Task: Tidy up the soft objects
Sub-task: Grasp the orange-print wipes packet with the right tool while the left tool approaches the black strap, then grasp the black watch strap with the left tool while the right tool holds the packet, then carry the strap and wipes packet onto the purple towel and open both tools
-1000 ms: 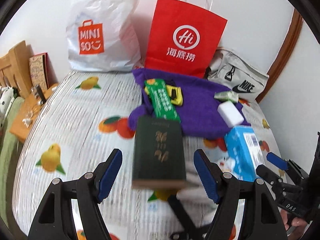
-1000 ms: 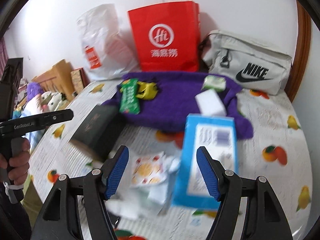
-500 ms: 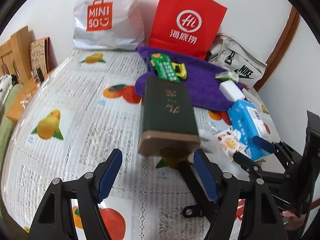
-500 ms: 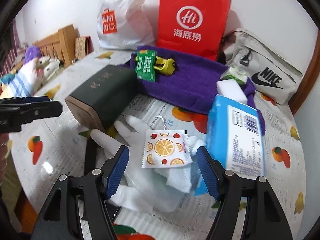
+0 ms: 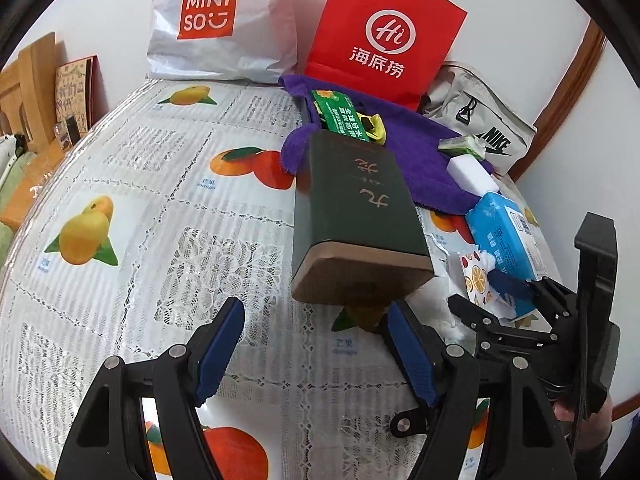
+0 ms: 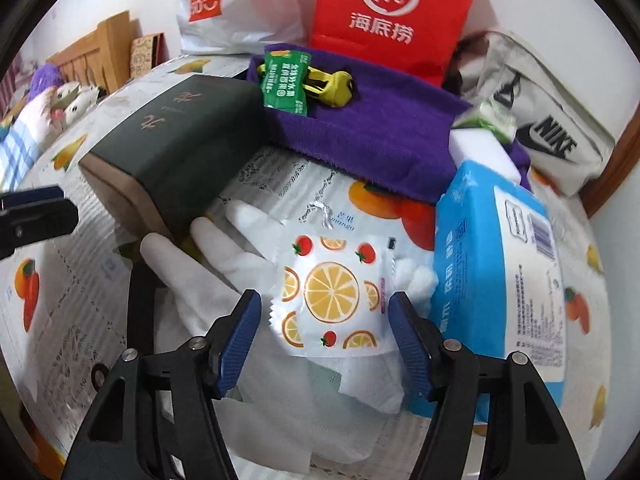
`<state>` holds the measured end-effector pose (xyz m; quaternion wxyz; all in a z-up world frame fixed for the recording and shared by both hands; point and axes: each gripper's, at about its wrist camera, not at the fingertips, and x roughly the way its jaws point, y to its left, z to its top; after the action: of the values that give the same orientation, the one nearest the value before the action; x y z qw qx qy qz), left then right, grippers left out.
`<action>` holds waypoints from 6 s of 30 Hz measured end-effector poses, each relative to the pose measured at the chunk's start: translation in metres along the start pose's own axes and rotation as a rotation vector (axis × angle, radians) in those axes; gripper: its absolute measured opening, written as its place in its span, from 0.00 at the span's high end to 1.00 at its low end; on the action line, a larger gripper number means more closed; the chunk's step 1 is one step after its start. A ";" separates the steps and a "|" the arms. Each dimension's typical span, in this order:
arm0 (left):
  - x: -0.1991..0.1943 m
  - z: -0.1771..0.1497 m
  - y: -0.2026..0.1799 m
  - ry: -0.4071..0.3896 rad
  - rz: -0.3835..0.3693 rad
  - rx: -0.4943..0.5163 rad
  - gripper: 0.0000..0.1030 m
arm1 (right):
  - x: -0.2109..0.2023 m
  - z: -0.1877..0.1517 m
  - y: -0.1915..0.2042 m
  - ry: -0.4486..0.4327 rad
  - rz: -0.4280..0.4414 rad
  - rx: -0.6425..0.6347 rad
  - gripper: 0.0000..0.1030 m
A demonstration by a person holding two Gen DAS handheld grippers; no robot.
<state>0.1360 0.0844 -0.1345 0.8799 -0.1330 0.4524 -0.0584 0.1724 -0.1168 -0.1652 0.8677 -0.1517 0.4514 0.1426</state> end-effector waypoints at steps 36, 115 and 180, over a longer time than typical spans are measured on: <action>-0.013 -0.050 -0.045 0.070 0.004 0.084 0.30 | -0.091 -0.057 -0.050 -0.186 0.236 0.214 0.90; 0.004 -0.096 -0.118 0.128 -0.122 0.473 0.84 | -0.060 -0.133 -0.085 -0.068 0.144 0.309 0.87; -0.030 0.025 -0.068 -0.062 0.011 0.242 0.81 | -0.098 -0.015 -0.101 -0.226 0.170 0.178 0.89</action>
<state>0.1402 0.0308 -0.0776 0.9033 -0.0250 0.4156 -0.1035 0.1467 -0.2257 -0.0790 0.9077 -0.0185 0.3729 0.1913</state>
